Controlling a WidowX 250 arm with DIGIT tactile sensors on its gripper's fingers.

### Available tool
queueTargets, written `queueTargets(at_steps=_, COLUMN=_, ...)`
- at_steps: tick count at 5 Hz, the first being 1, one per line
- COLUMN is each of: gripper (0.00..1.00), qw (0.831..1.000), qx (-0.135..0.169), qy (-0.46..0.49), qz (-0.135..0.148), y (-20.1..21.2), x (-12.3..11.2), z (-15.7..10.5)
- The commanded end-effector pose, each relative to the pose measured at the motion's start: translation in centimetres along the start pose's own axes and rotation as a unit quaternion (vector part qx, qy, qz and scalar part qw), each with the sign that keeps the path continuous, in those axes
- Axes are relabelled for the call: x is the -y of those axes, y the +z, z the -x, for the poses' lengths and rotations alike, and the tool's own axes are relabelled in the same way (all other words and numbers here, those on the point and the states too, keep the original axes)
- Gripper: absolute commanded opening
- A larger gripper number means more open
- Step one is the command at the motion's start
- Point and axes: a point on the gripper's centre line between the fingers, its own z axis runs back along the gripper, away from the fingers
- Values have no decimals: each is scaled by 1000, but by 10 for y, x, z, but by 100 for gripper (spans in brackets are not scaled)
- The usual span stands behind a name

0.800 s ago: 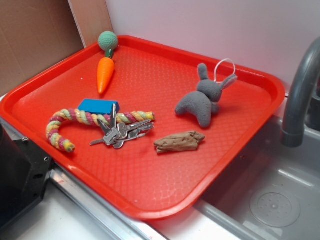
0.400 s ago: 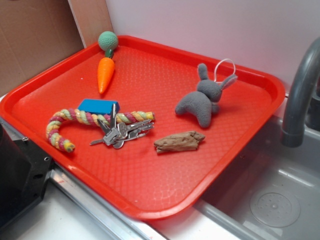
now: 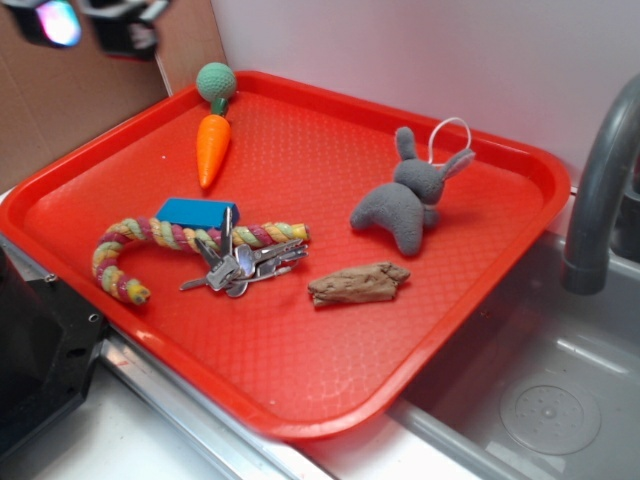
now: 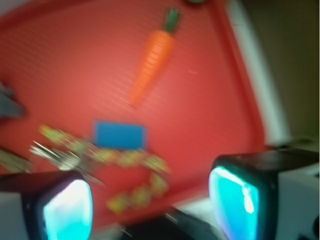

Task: Grab the carrot.

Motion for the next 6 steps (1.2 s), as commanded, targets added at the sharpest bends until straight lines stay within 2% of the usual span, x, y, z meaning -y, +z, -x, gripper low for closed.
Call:
queueTargets(at_steps=1, gripper=100, qw=990, qx=73, qy=110, qz=-58, y=-53, x=-22, z=-83)
queueTargets(at_steps=2, gripper=100, qw=985, qx=68, qy=141, qz=-72, y=-76, x=-32, z=-92)
queueTargets(at_steps=3, gripper=100, qw=988, qx=48, qy=131, qz=-67, y=-83, x=-35, z=-75)
queueTargets(at_steps=4, gripper=100, qw=990, qx=36, qy=126, qz=-47, y=-93, x=-40, z=-64)
queueTargets(at_steps=5, gripper=100, qw=991, qx=18, qy=107, qz=-75, y=-103, x=-34, z=-67)
queueTargets(at_steps=6, gripper=100, qw=992, qx=11, qy=95, qz=-84, y=-110, x=-28, z=-72)
